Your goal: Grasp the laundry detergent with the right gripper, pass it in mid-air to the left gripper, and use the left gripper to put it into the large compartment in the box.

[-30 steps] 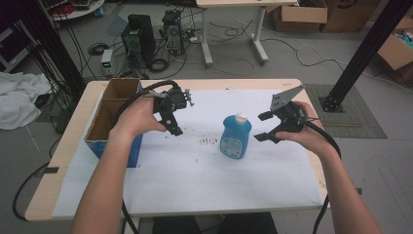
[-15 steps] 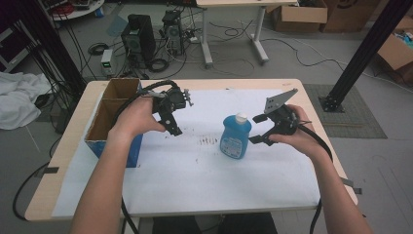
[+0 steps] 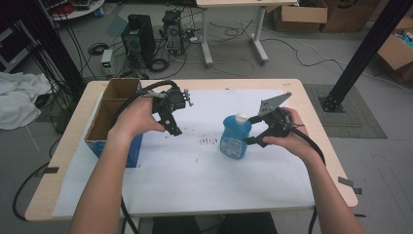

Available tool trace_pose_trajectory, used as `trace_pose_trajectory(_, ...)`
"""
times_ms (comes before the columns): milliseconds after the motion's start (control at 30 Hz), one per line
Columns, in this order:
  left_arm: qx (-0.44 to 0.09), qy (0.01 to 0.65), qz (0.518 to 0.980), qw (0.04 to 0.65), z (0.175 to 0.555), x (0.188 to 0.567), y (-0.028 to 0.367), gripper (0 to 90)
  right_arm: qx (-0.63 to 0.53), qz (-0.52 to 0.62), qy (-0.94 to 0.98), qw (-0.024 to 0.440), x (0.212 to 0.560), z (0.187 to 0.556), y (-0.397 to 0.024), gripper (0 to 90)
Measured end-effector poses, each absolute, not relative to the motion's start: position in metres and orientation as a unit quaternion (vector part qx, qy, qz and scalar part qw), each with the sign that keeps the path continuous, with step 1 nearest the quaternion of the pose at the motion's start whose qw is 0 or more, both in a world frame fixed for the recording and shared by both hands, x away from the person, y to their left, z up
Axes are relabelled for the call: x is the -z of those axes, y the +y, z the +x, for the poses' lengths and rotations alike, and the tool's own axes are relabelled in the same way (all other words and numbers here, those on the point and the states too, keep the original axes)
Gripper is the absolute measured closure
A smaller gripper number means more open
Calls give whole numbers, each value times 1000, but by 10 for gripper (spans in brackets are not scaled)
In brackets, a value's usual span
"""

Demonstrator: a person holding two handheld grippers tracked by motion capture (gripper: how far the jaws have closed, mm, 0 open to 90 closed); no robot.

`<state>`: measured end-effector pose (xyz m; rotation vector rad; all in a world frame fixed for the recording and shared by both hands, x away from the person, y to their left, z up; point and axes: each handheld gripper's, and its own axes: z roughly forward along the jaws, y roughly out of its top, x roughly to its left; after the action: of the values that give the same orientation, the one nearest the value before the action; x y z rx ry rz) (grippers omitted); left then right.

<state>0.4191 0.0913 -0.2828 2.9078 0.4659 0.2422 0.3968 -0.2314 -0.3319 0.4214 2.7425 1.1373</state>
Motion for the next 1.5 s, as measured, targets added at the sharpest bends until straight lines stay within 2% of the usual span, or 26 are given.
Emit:
trace_pose_trajectory(1167, -83, 157, 980, 93, 418, 283, 93, 119, -387, 149, 906, 85, 353, 398, -209, 248)
trace_pose_trajectory(1367, -83, 159, 979, 93, 419, 283, 95, 119, -395, 145, 903, 92, 357, 398, -204, 307)
trace_pose_trajectory(1500, -83, 159, 979, 94, 418, 283, 96, 120, -393, 142, 904, 95, 359, 398, -201, 404)
